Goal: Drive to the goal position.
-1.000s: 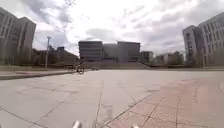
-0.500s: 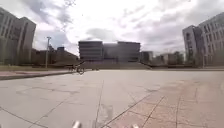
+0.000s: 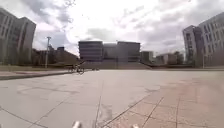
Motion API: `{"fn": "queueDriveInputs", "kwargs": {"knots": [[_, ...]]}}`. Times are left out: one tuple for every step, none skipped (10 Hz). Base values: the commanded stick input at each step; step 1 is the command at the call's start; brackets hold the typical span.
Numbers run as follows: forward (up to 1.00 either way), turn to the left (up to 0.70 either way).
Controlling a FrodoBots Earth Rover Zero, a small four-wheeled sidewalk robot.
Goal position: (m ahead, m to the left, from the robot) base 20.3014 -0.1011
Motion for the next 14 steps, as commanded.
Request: {"fn": "queueDriveInputs", "kwargs": {"knots": [[0.06, 0.0], [0.06, 0.0], [0.06, 0.0], [0.06, 0.0], [0.06, 0.0], [0.06, 0.0], [0.06, 0.0], [0.06, 0.0], [0.06, 0.0], [0.06, 0.0], [0.06, 0.0], [0.06, 0.0], [0.06, 0.0], [0.06, 0.0]]}}
